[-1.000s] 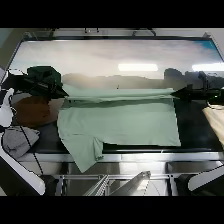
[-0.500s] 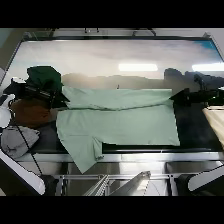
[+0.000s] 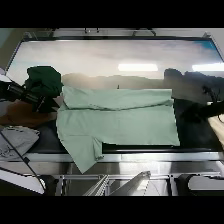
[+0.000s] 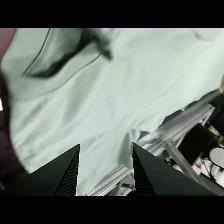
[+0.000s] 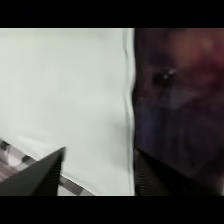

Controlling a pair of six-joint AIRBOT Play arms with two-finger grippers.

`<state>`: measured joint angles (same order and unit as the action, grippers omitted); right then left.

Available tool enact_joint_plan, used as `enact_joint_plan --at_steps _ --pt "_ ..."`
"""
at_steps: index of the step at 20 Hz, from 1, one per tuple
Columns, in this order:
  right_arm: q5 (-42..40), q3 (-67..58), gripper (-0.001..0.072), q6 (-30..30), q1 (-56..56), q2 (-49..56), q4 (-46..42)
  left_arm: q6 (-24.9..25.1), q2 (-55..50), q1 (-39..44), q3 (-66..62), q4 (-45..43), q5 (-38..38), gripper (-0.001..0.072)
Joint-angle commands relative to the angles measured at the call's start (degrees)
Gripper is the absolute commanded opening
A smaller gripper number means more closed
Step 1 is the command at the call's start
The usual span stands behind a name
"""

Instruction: Fold the shirts.

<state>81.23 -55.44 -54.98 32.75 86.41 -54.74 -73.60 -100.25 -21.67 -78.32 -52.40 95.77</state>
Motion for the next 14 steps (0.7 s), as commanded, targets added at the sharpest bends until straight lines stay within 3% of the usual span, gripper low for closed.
enact_joint_plan --at_steps 1,5,6,8,10,14 --pt "-12.70 16.81 0.0549 -0.33 1.18 -7.98 -4.42 2.19 10.34 -3.69 13.31 -3.08 -4.00 0.0347" --pt "-14.34 22.67 0.0535 0.98 -0.15 -5.16 -1.55 2.12 19.54 -7.61 26.84 -3.08 -5.14 0.0347" --pt "-14.23 22.67 0.0460 1.22 -1.07 -4.57 -1.11 1.97 21.55 -8.52 29.64 -3.10 -5.55 0.0347" --pt "-14.21 22.64 0.0409 2.69 -3.50 -3.96 1.68 0.96 25.59 -9.90 35.17 -3.13 -5.46 0.0347" --pt "-14.27 22.49 0.0016 4.44 -5.84 -3.93 4.92 -0.46 29.07 -10.01 39.95 -3.67 -6.03 0.0347" --pt "-14.32 22.08 0.0016 4.42 -7.13 -3.98 6.25 -0.85 34.93 -9.90 49.16 -3.58 -13.33 0.0352"
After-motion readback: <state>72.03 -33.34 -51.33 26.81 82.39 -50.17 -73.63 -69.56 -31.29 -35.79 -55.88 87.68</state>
